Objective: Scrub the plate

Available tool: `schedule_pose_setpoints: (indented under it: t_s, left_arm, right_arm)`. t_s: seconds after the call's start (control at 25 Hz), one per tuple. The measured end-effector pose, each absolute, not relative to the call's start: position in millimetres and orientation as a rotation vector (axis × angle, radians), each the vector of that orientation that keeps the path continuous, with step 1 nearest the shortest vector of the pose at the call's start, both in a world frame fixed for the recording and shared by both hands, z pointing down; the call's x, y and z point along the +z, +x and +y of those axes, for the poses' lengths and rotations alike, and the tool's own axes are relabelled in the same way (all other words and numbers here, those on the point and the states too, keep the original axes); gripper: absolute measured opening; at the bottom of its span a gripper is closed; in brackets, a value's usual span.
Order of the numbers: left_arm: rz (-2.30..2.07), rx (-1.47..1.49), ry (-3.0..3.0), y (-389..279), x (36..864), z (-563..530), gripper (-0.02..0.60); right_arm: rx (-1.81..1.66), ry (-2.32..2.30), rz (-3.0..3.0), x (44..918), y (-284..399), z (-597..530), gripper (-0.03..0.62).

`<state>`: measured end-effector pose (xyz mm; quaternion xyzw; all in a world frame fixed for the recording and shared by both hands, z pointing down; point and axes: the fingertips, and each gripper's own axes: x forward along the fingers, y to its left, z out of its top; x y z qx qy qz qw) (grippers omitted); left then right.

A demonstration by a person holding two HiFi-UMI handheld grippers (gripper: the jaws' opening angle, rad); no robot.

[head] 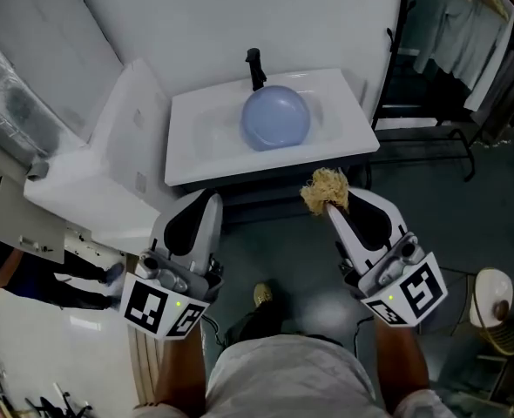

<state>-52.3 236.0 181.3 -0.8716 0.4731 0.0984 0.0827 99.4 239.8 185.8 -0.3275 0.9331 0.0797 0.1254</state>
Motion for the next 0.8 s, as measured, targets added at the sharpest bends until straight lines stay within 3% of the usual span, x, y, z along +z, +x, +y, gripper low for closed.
schedule_pose_setpoints:
  t_s: [0.8]
  left_arm:
    - [1.346,0.207,-2.737,-145,223,69,0.017]
  right_arm:
    - [0.154,-1.134,2.760,215,3,97,0.063]
